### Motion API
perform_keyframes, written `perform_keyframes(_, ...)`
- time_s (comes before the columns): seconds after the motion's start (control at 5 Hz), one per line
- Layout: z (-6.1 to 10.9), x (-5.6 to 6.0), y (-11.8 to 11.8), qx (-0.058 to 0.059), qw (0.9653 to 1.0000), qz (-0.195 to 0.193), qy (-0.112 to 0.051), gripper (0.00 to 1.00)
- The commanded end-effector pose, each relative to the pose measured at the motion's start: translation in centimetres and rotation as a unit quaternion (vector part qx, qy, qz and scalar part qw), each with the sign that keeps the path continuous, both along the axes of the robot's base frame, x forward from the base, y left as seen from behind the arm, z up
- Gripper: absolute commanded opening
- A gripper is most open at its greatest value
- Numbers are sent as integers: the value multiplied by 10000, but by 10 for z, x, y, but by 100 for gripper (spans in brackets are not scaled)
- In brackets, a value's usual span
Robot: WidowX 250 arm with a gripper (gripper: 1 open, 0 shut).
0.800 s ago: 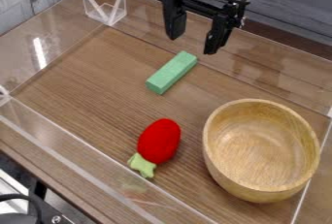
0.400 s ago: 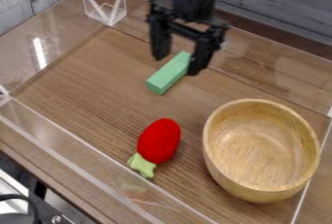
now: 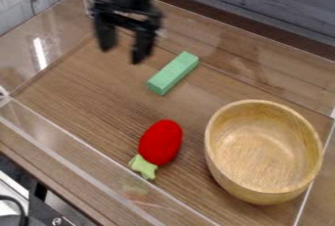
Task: Move the red object to the right side of the table
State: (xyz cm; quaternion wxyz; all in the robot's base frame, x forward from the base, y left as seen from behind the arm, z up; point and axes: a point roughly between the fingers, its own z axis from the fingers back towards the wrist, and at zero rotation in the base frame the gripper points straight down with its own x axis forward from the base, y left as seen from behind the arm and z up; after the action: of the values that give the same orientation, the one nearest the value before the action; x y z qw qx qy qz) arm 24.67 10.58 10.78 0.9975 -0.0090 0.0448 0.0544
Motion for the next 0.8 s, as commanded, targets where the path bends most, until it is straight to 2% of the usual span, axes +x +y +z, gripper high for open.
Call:
perform_keyframes(0.0, 17, -9, 36, 152, 9989, 167, -418, 100)
perform_keyframes(0.2, 4, -17, 55, 109, 9985, 227, -485, 100)
perform_keyframes(0.4, -8, -21, 61, 109, 9984, 263, -485, 100)
perform_keyframes(0.6, -11, -12, 34, -48, 9987, 134, -487, 100)
